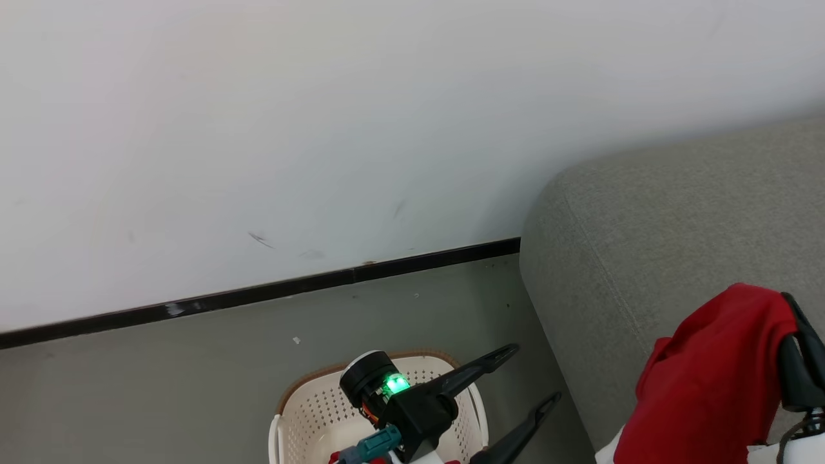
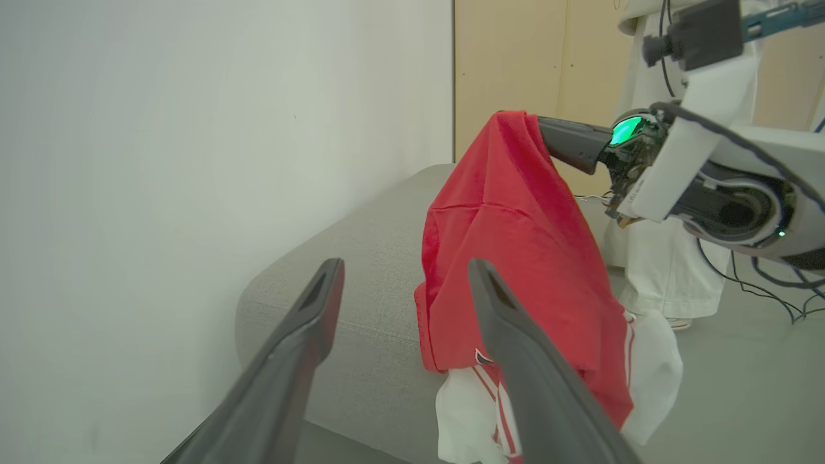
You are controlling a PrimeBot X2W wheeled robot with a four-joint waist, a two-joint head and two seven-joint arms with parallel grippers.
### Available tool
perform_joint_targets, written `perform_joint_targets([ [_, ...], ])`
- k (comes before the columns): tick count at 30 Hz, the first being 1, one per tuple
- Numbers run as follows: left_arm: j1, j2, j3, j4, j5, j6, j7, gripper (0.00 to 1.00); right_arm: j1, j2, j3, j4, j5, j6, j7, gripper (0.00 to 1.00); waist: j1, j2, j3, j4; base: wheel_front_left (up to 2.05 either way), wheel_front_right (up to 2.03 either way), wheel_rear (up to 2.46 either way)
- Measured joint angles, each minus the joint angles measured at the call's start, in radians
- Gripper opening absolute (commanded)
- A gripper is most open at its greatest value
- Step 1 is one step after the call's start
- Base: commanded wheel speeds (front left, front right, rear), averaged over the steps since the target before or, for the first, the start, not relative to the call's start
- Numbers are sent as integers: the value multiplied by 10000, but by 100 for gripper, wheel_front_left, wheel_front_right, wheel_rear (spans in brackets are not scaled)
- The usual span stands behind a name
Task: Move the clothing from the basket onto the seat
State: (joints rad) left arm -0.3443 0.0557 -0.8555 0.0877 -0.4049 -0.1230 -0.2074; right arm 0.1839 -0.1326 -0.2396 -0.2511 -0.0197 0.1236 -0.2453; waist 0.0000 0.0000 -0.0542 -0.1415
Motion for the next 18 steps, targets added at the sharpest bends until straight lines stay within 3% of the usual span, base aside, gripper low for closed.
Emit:
perform_joint_targets([
  [10,-1,-10,-36,150,0,0,-58,100,-128,-339,1701,40,493,0,345,0,0,0,132,-826,0,0,0],
  [18,0,236,476,219,38,257,-140,100,-2210,-1225,2516,773,1835,0,1097,0,0,0,397,-1384,0,0,0],
])
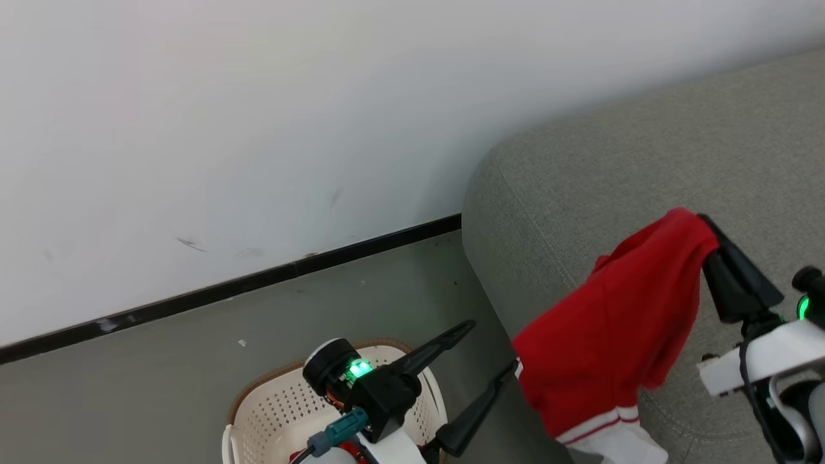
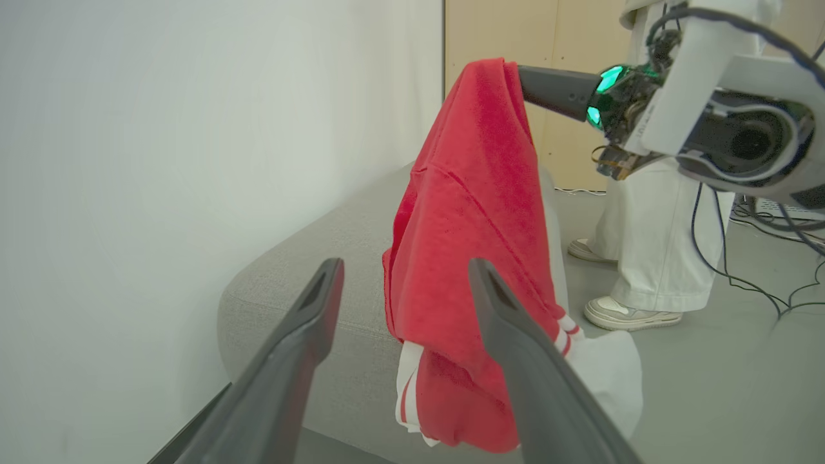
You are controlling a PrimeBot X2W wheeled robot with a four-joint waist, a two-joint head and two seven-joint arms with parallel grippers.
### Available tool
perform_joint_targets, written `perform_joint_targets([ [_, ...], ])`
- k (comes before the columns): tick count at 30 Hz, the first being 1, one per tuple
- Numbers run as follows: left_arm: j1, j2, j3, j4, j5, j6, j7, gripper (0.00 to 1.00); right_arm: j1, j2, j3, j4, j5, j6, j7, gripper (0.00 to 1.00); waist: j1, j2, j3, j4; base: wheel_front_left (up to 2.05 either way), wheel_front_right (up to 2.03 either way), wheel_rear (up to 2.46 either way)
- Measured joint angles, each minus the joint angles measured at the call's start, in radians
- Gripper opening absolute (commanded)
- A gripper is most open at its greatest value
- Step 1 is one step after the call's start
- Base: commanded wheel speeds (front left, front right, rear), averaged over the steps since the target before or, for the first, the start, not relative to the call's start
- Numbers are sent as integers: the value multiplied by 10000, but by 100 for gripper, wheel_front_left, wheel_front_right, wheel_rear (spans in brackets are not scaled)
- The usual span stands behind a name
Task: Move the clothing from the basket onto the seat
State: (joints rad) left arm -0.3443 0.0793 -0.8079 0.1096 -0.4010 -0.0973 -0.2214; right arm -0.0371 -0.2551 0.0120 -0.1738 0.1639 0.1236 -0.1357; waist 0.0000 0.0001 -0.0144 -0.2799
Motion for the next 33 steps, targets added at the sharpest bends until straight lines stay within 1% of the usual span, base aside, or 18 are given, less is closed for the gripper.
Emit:
perform_joint_targets([
  [3,0,178,203,-40,81,182,-2,100,-1081,-247,102,316,564,0,355,0,0,0,154,-135,0,0,0],
  [4,0,272,345,-105,138,307,-2,100,-1848,-460,67,541,930,0,610,0,0,0,267,-202,0,0,0],
  [5,0,309,403,-150,182,359,-2,100,-2227,-554,19,627,1047,0,736,0,0,0,325,-229,0,0,0],
  [8,-2,441,568,-311,263,533,-2,100,-3382,-700,-397,1070,1645,0,1093,0,0,0,508,-285,0,0,0],
  [11,-5,554,679,-458,326,686,-2,100,-4405,-1055,-871,1668,1893,0,1475,0,0,0,698,-305,0,0,0],
  [16,-27,708,700,-813,439,773,15,100,-5828,-1758,-1672,2834,1973,0,1908,0,0,0,1032,-275,0,0,0],
  [20,-166,780,696,-1108,606,861,150,100,-6495,-2054,-2080,3645,1965,0,2075,0,0,0,1314,-196,0,0,0],
  [28,-500,855,562,-1685,903,861,410,100,-7251,-2556,-2836,5173,1883,-2,2004,0,0,0,1848,47,0,0,0],
  [33,-642,953,539,-1960,976,859,627,100,-7540,-2997,-3116,5724,1680,-2,1820,0,0,0,2181,206,0,0,0],
])
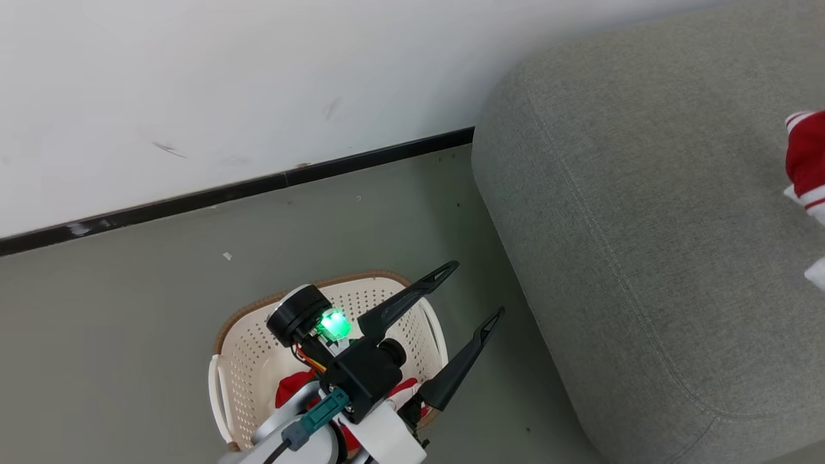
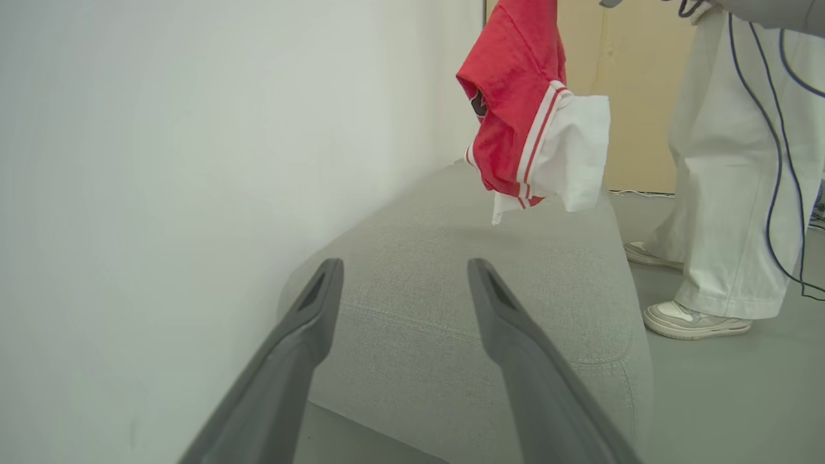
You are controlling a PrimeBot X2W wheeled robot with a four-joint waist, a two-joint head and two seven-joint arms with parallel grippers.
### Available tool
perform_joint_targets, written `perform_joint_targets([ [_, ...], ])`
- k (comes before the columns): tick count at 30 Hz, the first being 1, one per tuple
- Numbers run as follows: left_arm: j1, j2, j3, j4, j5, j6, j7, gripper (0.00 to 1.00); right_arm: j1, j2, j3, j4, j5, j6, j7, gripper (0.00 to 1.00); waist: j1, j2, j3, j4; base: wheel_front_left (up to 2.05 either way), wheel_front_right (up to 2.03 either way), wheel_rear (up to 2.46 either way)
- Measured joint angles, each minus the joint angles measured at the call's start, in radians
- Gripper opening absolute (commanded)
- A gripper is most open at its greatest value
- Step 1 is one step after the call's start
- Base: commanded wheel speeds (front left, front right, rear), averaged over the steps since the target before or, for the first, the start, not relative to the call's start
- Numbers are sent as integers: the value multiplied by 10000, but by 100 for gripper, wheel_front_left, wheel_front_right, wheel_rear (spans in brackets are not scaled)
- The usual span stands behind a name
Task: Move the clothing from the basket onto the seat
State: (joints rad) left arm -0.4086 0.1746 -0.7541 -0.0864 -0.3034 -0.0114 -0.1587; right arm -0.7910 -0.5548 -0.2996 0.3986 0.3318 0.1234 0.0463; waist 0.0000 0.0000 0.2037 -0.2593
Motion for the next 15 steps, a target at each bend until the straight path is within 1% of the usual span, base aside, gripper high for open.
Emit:
perform_joint_targets([
  [3,-78,109,-19,-88,65,-4,136,100,-410,-305,-197,142,-36,0,-295,0,0,0,202,79,0,0,0],
  [6,-224,128,-21,-249,67,-10,192,100,-666,-336,-307,261,31,0,-581,0,0,0,400,142,0,0,0],
  [10,-384,127,-33,-380,77,-58,336,100,-411,-86,-148,773,117,0,-840,0,0,0,664,193,0,0,0],
  [15,-581,128,-115,-437,104,-105,441,100,767,685,267,1413,313,0,-1361,0,0,0,995,203,0,0,0],
])
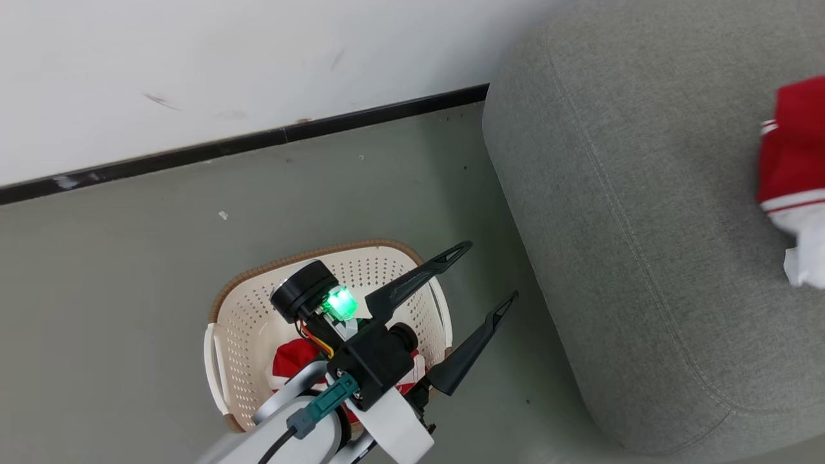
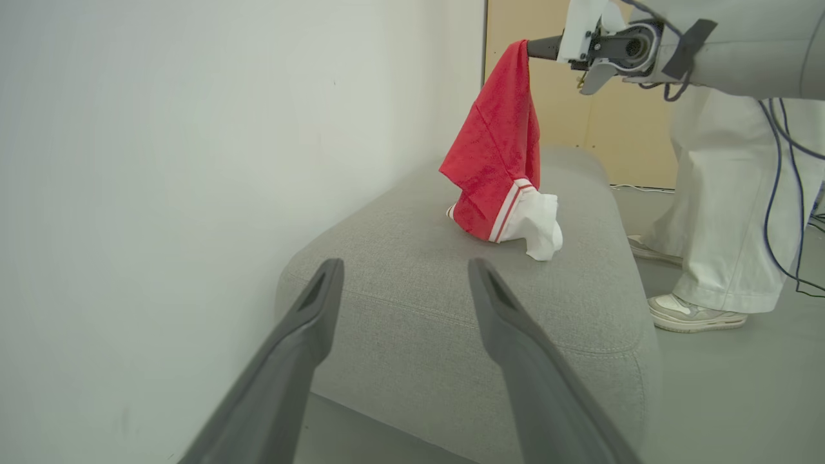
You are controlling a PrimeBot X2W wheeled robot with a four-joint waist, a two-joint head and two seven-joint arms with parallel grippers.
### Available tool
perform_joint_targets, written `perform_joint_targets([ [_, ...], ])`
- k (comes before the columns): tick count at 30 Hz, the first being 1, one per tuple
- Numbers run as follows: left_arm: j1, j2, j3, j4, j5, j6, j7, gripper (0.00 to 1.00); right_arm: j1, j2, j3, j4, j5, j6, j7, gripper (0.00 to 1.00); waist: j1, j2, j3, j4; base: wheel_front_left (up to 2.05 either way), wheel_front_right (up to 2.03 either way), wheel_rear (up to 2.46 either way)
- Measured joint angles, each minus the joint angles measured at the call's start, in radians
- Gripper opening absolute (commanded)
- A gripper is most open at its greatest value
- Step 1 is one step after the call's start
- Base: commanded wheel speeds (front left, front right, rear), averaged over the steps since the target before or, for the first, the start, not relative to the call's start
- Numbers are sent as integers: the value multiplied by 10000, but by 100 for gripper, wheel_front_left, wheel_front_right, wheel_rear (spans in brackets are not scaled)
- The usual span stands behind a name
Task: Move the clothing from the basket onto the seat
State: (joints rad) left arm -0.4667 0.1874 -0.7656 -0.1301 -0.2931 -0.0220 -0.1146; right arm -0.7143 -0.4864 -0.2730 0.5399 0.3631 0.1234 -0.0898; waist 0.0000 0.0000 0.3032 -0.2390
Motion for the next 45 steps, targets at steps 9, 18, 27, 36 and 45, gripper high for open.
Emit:
perform_joint_targets([
  [9,-188,33,-261,-36,238,-240,169,100,1573,744,313,805,447,0,-1085,0,0,0,495,-77,0,0,0],
  [18,-195,73,-322,188,313,-263,155,100,2297,1264,892,963,591,2,-1450,36,0,0,677,-139,0,0,0],
  [27,-194,65,-322,466,276,-341,61,100,2614,1624,1037,968,593,2,-1570,100,0,0,583,-245,0,0,0],
  [36,-166,105,-222,773,127,-337,-65,100,3618,1781,1181,-23,566,0,-1578,100,0,0,366,-514,0,0,0],
  [45,81,328,188,1007,-84,-190,-330,100,4663,2247,1488,-2280,305,0,-1580,100,0,0,40,-854,0,0,0],
])
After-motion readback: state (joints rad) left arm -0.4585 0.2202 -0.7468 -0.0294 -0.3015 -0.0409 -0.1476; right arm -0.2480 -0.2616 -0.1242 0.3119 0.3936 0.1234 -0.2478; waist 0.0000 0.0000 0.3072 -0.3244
